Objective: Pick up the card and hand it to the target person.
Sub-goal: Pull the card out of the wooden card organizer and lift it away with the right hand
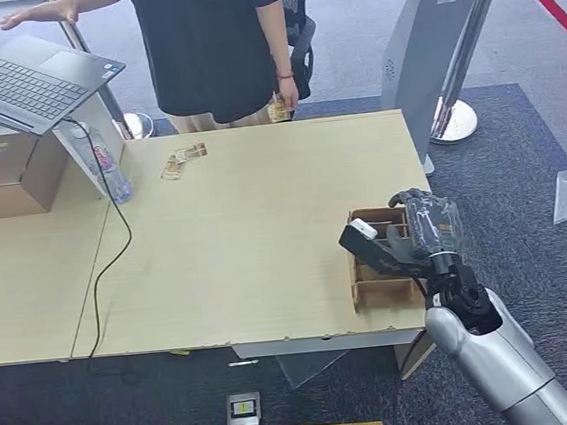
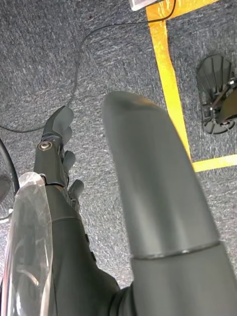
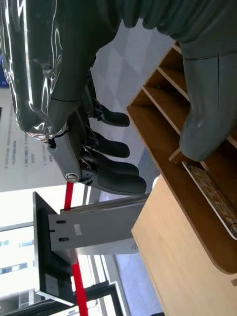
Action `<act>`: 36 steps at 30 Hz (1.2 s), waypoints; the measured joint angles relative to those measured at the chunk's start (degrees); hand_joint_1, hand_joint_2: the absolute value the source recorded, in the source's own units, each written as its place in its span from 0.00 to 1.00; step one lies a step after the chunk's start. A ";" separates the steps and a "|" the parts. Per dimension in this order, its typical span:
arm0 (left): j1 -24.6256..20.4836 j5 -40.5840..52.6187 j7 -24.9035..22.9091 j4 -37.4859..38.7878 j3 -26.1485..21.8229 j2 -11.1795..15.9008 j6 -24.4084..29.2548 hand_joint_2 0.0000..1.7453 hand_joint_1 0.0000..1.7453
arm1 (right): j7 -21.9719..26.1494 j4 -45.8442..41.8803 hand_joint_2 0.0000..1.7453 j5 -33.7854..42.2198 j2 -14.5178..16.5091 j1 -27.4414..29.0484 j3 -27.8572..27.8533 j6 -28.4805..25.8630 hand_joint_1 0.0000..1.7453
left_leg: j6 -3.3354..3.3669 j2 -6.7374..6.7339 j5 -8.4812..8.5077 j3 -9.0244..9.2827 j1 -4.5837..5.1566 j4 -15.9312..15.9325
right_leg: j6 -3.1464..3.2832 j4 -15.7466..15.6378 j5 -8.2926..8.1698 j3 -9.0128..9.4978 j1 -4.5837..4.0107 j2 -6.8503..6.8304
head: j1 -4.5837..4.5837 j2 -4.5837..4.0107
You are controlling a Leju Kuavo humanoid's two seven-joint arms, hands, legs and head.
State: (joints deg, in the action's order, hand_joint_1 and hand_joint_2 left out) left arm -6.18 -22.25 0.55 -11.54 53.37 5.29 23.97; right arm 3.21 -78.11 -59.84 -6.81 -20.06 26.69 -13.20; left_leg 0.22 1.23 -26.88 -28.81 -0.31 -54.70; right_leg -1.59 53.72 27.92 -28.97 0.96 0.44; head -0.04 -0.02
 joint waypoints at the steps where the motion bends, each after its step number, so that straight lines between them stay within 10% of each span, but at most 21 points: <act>1: 0.00 0.00 -0.01 0.00 0.01 -0.01 0.00 0.00 0.00 | 0.00 0.03 1.00 0.00 0.02 -0.01 0.05 0.01 0.48 | 0.00 0.00 0.00 0.00 0.00 0.00 | 0.00 0.00 0.00 0.00 0.00 0.00 | 0.00 0.00; 36: 0.01 -0.37 -0.15 0.00 0.24 -0.15 0.10 0.00 0.00 | -0.88 2.23 1.00 -1.01 0.56 -0.88 3.19 0.19 0.52 | 0.00 0.00 0.00 0.00 0.00 0.00 | 0.00 0.00 0.00 0.00 0.00 0.00 | 0.00 0.00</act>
State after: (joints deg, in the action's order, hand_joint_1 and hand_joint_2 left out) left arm -6.18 -22.62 0.39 -11.54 53.61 5.14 24.06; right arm 2.33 -75.88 -60.86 -6.25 -20.94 29.88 -13.01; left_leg 0.22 1.23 -26.88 -28.81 -0.31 -54.71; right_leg -1.59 53.72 27.92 -28.97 0.96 0.44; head -0.04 -0.02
